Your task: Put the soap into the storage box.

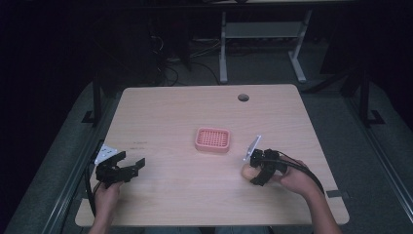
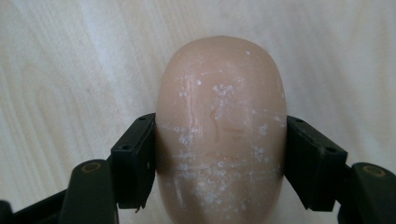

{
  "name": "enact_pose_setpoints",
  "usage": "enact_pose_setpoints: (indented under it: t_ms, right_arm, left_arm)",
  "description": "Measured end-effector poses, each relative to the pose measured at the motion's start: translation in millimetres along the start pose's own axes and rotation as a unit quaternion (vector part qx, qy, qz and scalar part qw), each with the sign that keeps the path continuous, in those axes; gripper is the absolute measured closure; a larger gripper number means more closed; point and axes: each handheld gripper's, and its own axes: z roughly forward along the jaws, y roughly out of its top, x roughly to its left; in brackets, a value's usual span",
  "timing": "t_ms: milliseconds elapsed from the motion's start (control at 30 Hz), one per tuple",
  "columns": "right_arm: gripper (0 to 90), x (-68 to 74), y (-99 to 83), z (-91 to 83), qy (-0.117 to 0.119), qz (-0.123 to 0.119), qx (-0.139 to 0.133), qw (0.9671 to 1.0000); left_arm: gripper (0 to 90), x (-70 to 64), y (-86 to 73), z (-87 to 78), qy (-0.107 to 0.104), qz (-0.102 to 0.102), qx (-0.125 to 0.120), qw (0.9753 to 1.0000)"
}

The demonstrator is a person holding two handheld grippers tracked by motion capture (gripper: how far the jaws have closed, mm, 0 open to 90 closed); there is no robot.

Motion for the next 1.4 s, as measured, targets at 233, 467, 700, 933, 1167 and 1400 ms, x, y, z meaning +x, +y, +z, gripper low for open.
enact_pose_setpoints:
  t_ms: [233,467,700,933,1167,1400]
  right_arm:
    - [31.9,-7.1,9.7,-11.4,0.004,0.000,-0.022,0.9997]
    - [31.9,-19.6,23.2,-18.0,0.015,-0.003,-0.036,0.9993]
    - [31.9,-27.1,38.8,-22.4,0.018,-0.010,-0.039,0.9990]
    - [31.9,-33.2,52.1,-21.9,0.019,-0.012,-0.035,0.9991]
    - [31.9,-38.1,60.9,-23.5,0.019,-0.018,-0.038,0.9990]
    - [31.9,-44.4,66.4,-21.7,0.026,-0.015,-0.042,0.9987]
  left_arm:
    - [14.3,0.3,0.3,-0.8,0.000,0.000,-0.003,1.0000]
    - [14.3,0.7,-0.2,0.2,-0.001,-0.006,-0.007,1.0000]
    - [14.2,0.6,0.2,-0.5,-0.001,-0.006,-0.007,1.0000]
    - [14.3,0.9,0.1,-0.5,-0.002,-0.005,-0.006,1.0000]
    - [14.2,1.5,0.2,-0.8,-0.003,-0.005,-0.005,1.0000]
    - [14.2,0.8,0.1,0.0,-0.005,-0.004,-0.006,1.0000]
